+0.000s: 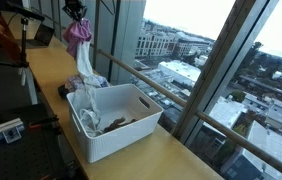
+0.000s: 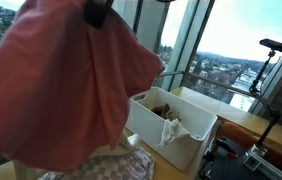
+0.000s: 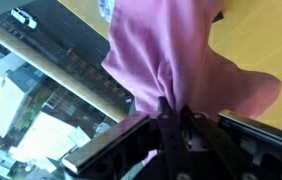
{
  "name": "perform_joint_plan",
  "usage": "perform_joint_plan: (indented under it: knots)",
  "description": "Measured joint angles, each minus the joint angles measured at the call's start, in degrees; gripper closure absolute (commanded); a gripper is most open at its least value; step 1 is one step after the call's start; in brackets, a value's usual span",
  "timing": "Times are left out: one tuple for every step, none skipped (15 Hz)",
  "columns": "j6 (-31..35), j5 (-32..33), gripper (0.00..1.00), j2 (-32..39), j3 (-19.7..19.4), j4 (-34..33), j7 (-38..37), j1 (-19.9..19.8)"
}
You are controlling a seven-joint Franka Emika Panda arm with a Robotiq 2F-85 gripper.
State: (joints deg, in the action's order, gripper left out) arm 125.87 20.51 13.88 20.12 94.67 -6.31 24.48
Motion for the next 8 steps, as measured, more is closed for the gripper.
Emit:
perform_joint_plan:
  knots:
    - [-0.4, 0.2, 0.97, 1.4, -0.2, -0.9, 0.0, 0.3]
    - [-0.6, 0.2, 0.97, 2.5, -0.4, -1.4, 0.1, 0.4]
    - [-0.6, 0.2, 0.97, 3.2, -1.1, -1.4, 0.1, 0.4]
    - [-0.6, 0.2, 0.97, 3.7, -1.9, -1.3, 0.2, 0.2]
    - [-0.6, 0.1, 0.97, 4.0, -2.7, -1.0, 0.3, -0.2]
    - [-0.6, -0.1, 0.97, 4.1, -3.4, -0.5, 0.4, -0.7]
    - [-0.6, -0.4, 0.64, 4.1, -4.0, 0.2, 0.5, -1.4]
    - [-0.6, -0.8, 0.62, 4.1, -4.4, 1.1, 0.6, -2.1]
